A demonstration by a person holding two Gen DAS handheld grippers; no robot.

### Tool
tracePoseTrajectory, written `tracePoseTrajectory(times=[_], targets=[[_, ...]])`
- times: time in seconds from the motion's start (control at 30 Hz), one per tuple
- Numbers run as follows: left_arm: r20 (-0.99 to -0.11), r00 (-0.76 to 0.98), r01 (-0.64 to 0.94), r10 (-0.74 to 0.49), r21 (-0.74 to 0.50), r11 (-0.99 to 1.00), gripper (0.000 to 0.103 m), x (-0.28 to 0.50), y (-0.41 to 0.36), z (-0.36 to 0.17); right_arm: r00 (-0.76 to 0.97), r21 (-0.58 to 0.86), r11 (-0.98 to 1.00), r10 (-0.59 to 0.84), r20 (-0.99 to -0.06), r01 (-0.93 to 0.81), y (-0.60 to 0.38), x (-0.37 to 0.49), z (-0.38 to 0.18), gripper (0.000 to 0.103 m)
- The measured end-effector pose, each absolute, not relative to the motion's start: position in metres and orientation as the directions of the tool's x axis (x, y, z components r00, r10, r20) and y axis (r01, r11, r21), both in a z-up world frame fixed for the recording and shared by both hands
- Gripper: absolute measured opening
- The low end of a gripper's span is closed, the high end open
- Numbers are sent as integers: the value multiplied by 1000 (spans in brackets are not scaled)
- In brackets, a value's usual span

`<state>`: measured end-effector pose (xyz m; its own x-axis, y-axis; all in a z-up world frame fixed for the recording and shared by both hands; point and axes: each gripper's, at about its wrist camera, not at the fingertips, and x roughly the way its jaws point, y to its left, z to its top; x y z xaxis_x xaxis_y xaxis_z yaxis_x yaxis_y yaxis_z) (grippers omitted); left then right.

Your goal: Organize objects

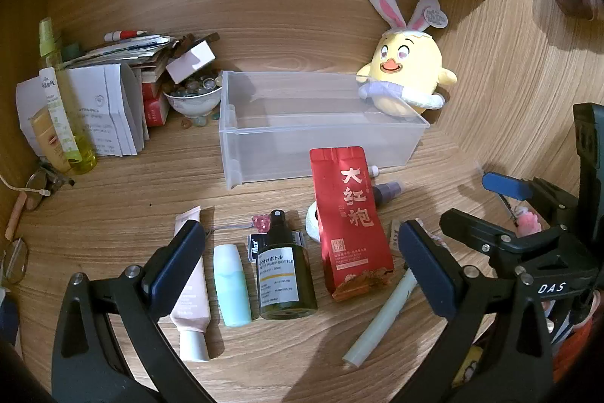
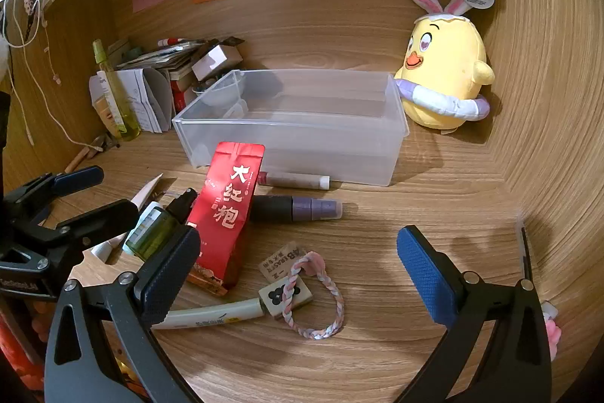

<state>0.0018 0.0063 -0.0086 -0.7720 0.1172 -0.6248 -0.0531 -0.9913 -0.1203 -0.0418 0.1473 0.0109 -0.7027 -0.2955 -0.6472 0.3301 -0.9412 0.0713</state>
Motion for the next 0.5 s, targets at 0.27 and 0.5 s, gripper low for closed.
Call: tracePoseTrajectory(times=[0.27, 0.5], targets=[[-624, -772, -52, 116, -120, -991, 103, 2, 7, -9, -702, 71, -941, -297, -648, 332, 147, -42, 12, 103], [-623, -773, -53, 116, -119, -992, 103, 2, 7, -9, -705, 64, -940, -296, -645, 336, 146, -40, 13, 103]])
